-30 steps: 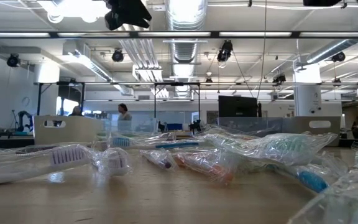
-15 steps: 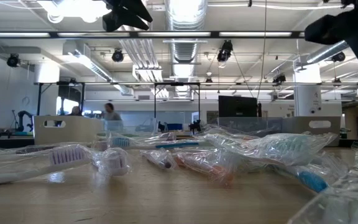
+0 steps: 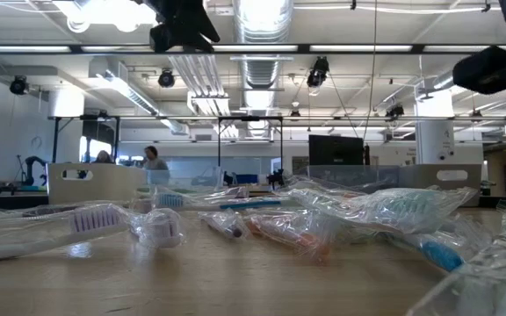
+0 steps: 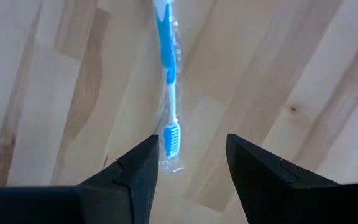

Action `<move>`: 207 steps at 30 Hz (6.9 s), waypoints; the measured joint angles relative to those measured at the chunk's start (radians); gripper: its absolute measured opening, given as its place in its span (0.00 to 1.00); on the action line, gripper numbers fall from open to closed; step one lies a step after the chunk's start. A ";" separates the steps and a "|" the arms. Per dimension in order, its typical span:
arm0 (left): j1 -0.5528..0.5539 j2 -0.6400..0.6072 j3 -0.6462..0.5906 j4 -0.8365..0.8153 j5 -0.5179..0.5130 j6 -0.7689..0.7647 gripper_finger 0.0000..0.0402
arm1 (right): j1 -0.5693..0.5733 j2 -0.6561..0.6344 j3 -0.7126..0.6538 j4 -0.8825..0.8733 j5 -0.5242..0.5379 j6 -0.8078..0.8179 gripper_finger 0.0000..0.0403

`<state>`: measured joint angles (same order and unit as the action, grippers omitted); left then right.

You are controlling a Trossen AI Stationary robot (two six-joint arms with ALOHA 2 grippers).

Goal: Pick & Place Toothbrushes
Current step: Put the blue toothbrush into the white bin

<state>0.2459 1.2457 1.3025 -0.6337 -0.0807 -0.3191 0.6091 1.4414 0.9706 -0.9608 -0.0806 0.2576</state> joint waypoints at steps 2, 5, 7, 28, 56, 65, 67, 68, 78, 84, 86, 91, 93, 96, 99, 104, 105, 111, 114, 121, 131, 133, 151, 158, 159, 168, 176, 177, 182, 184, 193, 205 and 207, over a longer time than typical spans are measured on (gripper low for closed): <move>0.000 0.018 0.000 -0.004 0.000 0.000 0.35 | 0.011 0.000 -0.022 0.013 0.001 0.017 0.44; 0.000 0.046 0.000 -0.004 0.000 0.000 0.35 | 0.033 0.000 -0.050 0.035 0.001 0.032 0.44; 0.000 0.062 0.000 -0.004 0.001 0.000 0.35 | 0.051 0.000 -0.067 0.054 0.001 0.038 0.45; 0.001 0.111 0.000 -0.003 0.011 -0.015 0.35 | 0.146 0.000 -0.275 0.282 0.054 0.137 0.40; 0.000 0.110 0.000 -0.003 0.015 -0.024 0.35 | 0.146 -0.012 -0.301 0.339 -0.017 0.139 0.03; 0.001 0.109 0.000 -0.003 0.135 -0.106 0.35 | 0.145 -0.132 -0.162 0.095 0.006 0.068 0.03; 0.001 0.109 0.000 -0.002 0.200 -0.141 0.35 | 0.139 -0.167 -0.130 0.037 0.045 0.046 0.03; 0.001 0.109 0.000 -0.002 0.236 -0.157 0.35 | 0.133 -0.184 -0.111 0.011 0.067 0.033 0.03; -0.010 0.110 0.000 0.000 0.493 -0.254 0.35 | -0.055 -0.208 0.114 -0.239 0.282 -0.197 0.03; -0.010 0.111 0.000 0.089 0.607 -0.339 0.35 | -0.239 -0.124 0.276 -0.265 0.452 -0.409 0.03; -0.010 0.110 0.000 0.124 0.650 -0.380 0.35 | -0.296 -0.087 0.334 -0.260 0.521 -0.493 0.03; -0.010 0.111 0.000 0.154 0.751 -0.420 0.35 | -0.421 0.019 0.492 -0.228 0.649 -0.652 0.03; -0.010 0.111 0.000 0.155 0.775 -0.420 0.35 | -0.455 0.057 0.562 -0.195 0.658 -0.695 0.03; -0.009 0.113 0.000 0.155 0.779 -0.427 0.35 | -0.478 0.109 0.654 -0.168 0.659 -0.774 0.03; -0.007 0.114 0.000 0.155 0.779 -0.435 0.35 | -0.486 0.155 0.726 -0.161 0.658 -0.875 0.03; -0.003 0.114 0.000 0.155 0.779 -0.431 0.35 | -0.489 0.210 0.827 -0.157 0.657 -0.947 0.03; -0.001 0.114 0.000 0.155 0.779 -0.423 0.35 | -0.489 0.219 0.844 -0.157 0.656 -0.950 0.03; 0.008 0.116 0.000 0.155 0.781 -0.423 0.35 | -0.491 0.265 0.933 -0.157 0.652 -0.987 0.03; 0.008 0.116 0.000 0.155 0.781 -0.419 0.35 | -0.502 0.287 0.961 -0.151 0.650 -1.003 0.03; 0.008 0.116 0.000 0.154 0.790 -0.418 0.20 | -0.512 0.310 0.981 -0.147 0.648 -1.043 0.03; 0.010 0.117 -0.001 0.149 0.791 -0.425 0.12 | -0.511 0.302 0.964 -0.143 0.652 -1.028 0.10; 0.011 0.117 -0.001 0.156 0.795 -0.422 0.12 | -0.511 0.302 0.967 -0.143 0.652 -1.019 0.16; 0.137 0.018 0.001 0.073 0.693 -0.287 0.12 | -0.526 0.189 0.996 -0.436 0.656 -0.263 0.55; 0.224 -0.089 0.001 -0.125 0.443 -0.071 0.12 | -0.568 0.113 0.894 -0.536 0.658 0.055 0.54; 0.237 -0.105 0.001 -0.147 0.413 -0.050 0.12 | -0.574 0.098 0.869 -0.532 0.659 0.079 0.53; 0.374 -0.186 0.000 -0.394 0.167 0.102 0.12 | -0.611 -0.036 0.625 -0.452 0.658 0.211 0.47; 0.489 -0.239 -0.109 -0.433 0.066 0.104 0.12 | -0.610 -0.092 0.511 -0.318 0.624 0.263 0.43; 0.504 -0.246 -0.133 -0.432 0.056 0.100 0.12 | -0.610 -0.094 0.504 -0.312 0.620 0.263 0.42; 0.575 -0.270 -0.259 -0.416 -0.054 0.057 0.12 | -0.610 -0.094 0.490 -0.303 0.618 0.260 0.41; 0.599 -0.271 -0.299 -0.393 -0.077 0.036 0.12 | -0.610 -0.094 0.489 -0.293 0.620 0.259 0.42; 0.636 -0.245 -0.424 -0.349 -0.141 0.044 0.12 | -0.610 -0.093 0.491 -0.282 0.622 0.237 0.47; 0.637 -0.188 -0.475 -0.346 -0.233 0.094 0.12 | -0.622 -0.092 0.490 -0.282 0.626 0.203 0.49; 0.638 -0.171 -0.475 -0.347 -0.241 0.074 0.12 | -0.624 -0.092 0.490 -0.282 0.626 0.202 0.47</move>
<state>0.8837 1.0747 0.8276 -0.9810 -0.3221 -0.2450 -0.0151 1.3495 1.4609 -1.2427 0.5453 0.4599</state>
